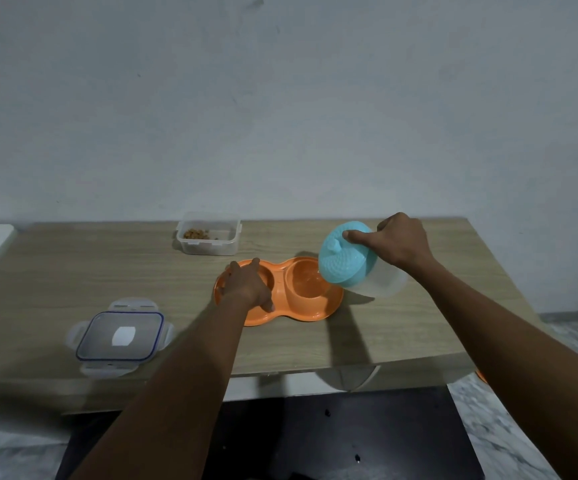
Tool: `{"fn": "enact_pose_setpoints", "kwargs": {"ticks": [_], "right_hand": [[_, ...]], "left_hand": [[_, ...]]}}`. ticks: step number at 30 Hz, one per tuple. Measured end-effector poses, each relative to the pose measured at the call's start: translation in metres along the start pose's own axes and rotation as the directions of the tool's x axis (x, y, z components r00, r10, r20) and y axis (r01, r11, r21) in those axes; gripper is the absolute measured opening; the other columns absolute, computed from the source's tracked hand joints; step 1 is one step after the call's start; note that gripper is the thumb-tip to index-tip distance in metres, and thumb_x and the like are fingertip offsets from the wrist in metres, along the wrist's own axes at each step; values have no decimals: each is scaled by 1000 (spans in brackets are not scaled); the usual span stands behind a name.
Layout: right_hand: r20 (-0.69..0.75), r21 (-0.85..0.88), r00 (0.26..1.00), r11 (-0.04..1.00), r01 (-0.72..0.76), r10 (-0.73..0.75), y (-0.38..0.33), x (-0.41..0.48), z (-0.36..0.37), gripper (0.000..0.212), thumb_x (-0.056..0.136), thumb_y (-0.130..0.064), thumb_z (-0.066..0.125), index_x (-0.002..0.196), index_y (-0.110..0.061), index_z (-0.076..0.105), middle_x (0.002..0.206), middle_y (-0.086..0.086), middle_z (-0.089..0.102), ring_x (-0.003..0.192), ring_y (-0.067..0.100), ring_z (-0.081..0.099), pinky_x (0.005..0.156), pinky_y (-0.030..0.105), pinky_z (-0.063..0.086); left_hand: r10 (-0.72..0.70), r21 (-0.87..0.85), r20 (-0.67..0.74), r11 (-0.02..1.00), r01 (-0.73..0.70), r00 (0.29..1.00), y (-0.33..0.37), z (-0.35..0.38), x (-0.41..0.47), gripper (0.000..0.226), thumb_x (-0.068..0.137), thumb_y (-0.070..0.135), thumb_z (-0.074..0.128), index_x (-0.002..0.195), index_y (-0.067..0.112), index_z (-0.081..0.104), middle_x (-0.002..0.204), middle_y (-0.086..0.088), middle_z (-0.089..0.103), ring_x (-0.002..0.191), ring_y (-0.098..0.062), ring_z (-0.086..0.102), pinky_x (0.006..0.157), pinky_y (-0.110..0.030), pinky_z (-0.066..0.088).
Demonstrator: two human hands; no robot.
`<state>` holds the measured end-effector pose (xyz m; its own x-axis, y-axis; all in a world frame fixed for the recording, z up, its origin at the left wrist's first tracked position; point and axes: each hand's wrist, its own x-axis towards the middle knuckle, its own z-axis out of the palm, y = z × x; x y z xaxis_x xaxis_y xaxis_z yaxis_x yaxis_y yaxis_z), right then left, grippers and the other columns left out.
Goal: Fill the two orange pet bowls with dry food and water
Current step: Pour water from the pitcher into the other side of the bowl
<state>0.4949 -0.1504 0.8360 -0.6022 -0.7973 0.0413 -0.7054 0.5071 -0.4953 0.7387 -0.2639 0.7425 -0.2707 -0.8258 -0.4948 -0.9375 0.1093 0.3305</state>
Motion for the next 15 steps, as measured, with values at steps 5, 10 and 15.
{"fn": "enact_pose_setpoints", "kwargs": {"ticks": [5, 10, 15], "right_hand": [[-4, -19, 1000, 1000, 11, -11, 2, 2, -1, 67, 68, -73, 75, 52, -11, 55, 53, 5, 53, 52, 17, 50, 54, 32, 37], [-7, -24, 1000, 1000, 15, -16, 0, 0, -4, 67, 69, -70, 77, 48, -13, 48, 48, 1, 46, 50, 16, 46, 52, 30, 33], [-5, -32, 1000, 999, 21, -21, -3, -1, -5, 68, 69, -70, 77, 48, -13, 46, 48, 1, 44, 50, 16, 45, 51, 29, 32]], "left_hand": [[-4, -4, -5, 1000, 4, 1000, 0, 1, 2, 128, 58, 27, 92, 155, 34, 10, 163, -16, -3, 149, -39, 11, 113, -58, 29], [-13, -27, -7, 1000, 13, 1000, 0, 2, 4, 127, 59, 27, 92, 155, 34, 10, 163, -16, -3, 150, -37, 7, 114, -58, 28], [-9, -35, -22, 999, 9, 1000, -1, 3, 6, 128, 57, 27, 93, 155, 34, 11, 163, -16, 0, 150, -37, 7, 115, -58, 26]]}}
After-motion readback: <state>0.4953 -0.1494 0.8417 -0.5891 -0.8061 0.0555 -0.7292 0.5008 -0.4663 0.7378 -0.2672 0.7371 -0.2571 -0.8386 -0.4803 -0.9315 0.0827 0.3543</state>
